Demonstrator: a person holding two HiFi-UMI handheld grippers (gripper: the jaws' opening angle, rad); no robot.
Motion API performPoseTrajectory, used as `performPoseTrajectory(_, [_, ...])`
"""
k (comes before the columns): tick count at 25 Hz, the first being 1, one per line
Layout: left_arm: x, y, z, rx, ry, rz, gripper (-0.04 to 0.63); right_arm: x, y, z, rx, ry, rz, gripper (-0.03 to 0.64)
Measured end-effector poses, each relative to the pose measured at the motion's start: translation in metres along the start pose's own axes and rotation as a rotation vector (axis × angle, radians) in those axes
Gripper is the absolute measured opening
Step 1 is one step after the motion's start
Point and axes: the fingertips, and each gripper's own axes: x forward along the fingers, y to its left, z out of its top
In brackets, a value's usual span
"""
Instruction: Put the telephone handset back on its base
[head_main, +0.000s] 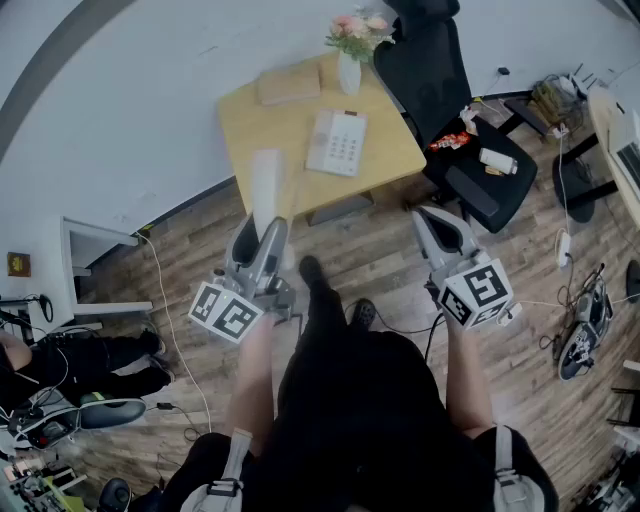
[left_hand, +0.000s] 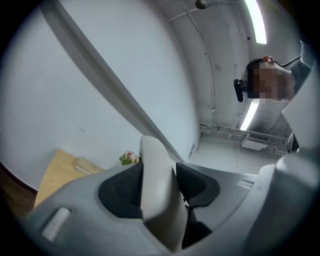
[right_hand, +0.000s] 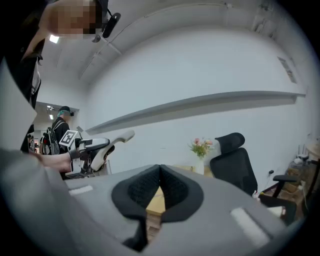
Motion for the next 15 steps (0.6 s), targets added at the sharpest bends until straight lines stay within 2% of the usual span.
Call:
performPoseTrajectory(5, [-0.006, -0.01, 0.001, -0.002, -0.005, -0.002, 0.216, -0.008, 0.004, 0.0, -0.008, 0.013, -0.006, 0.003])
performPoseTrajectory(12, [-0.015, -0.015, -0.002, 0.0, -0.004, 0.002, 0.216, -0.015, 0.01, 0.004, 0.082, -0.067, 0.017, 0.003])
performPoseTrajectory(15, [-0.017, -0.016, -0.005, -0.005, 0.002, 0.006, 0.216, -0.017, 0.012, 0.0, 0.082, -0.062, 0.022, 0.003])
